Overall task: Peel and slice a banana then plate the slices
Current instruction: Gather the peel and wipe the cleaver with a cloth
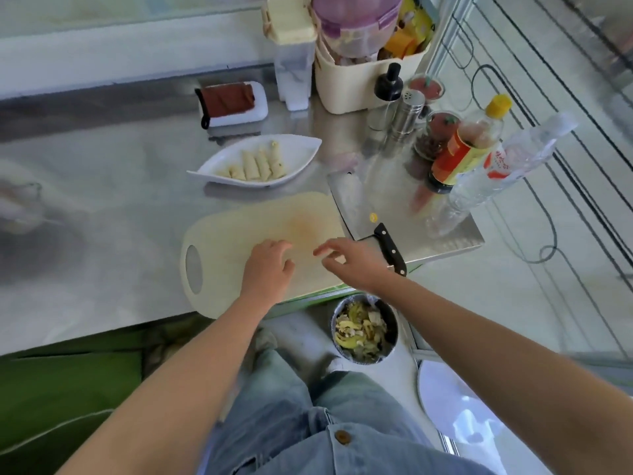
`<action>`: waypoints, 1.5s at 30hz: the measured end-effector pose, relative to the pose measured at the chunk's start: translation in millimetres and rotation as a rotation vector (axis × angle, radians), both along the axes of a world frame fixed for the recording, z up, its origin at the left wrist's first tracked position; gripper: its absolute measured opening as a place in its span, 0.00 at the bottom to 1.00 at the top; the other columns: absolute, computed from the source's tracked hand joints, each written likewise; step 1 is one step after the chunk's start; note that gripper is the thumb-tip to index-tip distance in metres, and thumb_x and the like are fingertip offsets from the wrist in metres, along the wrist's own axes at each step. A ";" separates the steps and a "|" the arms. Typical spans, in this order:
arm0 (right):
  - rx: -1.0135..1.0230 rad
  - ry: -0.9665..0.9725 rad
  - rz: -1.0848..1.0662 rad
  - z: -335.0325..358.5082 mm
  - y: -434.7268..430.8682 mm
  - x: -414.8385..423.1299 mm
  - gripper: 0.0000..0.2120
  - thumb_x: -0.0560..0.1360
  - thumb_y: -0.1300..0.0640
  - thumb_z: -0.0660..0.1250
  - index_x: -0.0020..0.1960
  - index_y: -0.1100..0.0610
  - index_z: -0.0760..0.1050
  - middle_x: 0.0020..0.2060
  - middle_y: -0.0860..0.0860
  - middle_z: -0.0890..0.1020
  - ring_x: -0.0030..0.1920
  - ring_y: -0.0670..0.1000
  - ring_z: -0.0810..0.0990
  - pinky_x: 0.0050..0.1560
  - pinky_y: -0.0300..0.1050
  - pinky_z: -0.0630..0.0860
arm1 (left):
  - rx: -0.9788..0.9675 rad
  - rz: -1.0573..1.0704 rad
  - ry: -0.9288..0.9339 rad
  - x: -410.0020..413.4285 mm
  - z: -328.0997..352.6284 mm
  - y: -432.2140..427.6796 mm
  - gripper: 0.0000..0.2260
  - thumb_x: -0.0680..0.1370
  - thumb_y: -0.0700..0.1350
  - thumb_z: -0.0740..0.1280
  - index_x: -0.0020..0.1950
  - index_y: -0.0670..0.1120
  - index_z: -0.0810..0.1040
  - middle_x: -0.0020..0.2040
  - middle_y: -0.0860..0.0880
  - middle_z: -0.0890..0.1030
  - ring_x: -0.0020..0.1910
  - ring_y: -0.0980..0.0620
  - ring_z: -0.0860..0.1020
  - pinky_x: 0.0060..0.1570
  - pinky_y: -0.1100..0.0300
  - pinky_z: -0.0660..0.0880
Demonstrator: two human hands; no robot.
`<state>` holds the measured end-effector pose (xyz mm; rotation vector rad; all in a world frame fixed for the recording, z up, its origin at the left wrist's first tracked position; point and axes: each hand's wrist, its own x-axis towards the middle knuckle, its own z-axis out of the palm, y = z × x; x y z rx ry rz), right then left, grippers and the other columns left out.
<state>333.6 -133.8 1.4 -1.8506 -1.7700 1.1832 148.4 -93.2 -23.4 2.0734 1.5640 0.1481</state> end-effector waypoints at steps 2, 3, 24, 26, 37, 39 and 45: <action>0.030 -0.088 0.131 -11.1 12.6 -14.4 0.19 0.77 0.55 0.63 0.68 0.52 0.71 0.73 0.52 0.65 0.69 0.53 0.67 0.68 0.53 0.66 | 0.021 0.046 0.116 -23.7 -1.9 12.3 0.18 0.78 0.43 0.63 0.68 0.48 0.73 0.67 0.45 0.72 0.66 0.43 0.67 0.63 0.51 0.66; 0.029 -0.138 0.188 -15.7 18.4 -20.9 0.22 0.78 0.54 0.63 0.71 0.52 0.67 0.76 0.52 0.59 0.72 0.54 0.62 0.70 0.53 0.63 | 0.011 0.059 0.167 -35.4 -3.0 18.7 0.19 0.78 0.44 0.62 0.69 0.49 0.72 0.70 0.45 0.69 0.68 0.43 0.65 0.65 0.51 0.65; -0.272 -0.221 0.050 12.1 166.3 -72.0 0.11 0.76 0.55 0.63 0.41 0.59 0.80 0.36 0.54 0.83 0.32 0.51 0.79 0.37 0.40 0.77 | -0.104 0.135 0.130 -117.1 4.5 150.2 0.07 0.77 0.48 0.61 0.46 0.49 0.78 0.45 0.49 0.80 0.48 0.46 0.78 0.42 0.57 0.72; -0.177 -0.005 -0.021 23.2 187.8 -76.4 0.10 0.76 0.56 0.64 0.42 0.60 0.80 0.34 0.54 0.83 0.30 0.52 0.80 0.33 0.39 0.77 | -0.090 0.256 0.100 -118.7 10.9 165.4 0.09 0.75 0.53 0.64 0.41 0.49 0.76 0.41 0.51 0.80 0.43 0.47 0.78 0.39 0.58 0.70; 0.002 -0.058 -0.078 10.6 337.1 -82.7 0.24 0.79 0.55 0.62 0.73 0.56 0.61 0.71 0.55 0.65 0.61 0.55 0.74 0.60 0.46 0.71 | -0.057 0.437 -0.074 -100.7 24.6 265.1 0.11 0.76 0.50 0.65 0.56 0.47 0.76 0.53 0.47 0.76 0.51 0.48 0.76 0.45 0.58 0.69; 0.032 -0.051 -0.057 3.1 358.2 -84.9 0.27 0.79 0.56 0.61 0.75 0.57 0.57 0.74 0.54 0.59 0.67 0.57 0.70 0.66 0.52 0.70 | -0.040 0.462 -0.098 -96.4 22.8 279.7 0.11 0.76 0.49 0.65 0.57 0.47 0.76 0.55 0.46 0.75 0.54 0.48 0.75 0.47 0.58 0.69; 0.032 -0.102 -0.075 -14.9 385.2 -92.8 0.36 0.78 0.56 0.62 0.78 0.53 0.44 0.70 0.57 0.63 0.65 0.58 0.70 0.66 0.52 0.68 | -0.029 0.474 -0.147 -86.6 16.4 297.0 0.12 0.77 0.46 0.65 0.60 0.48 0.75 0.57 0.46 0.74 0.56 0.48 0.73 0.48 0.60 0.67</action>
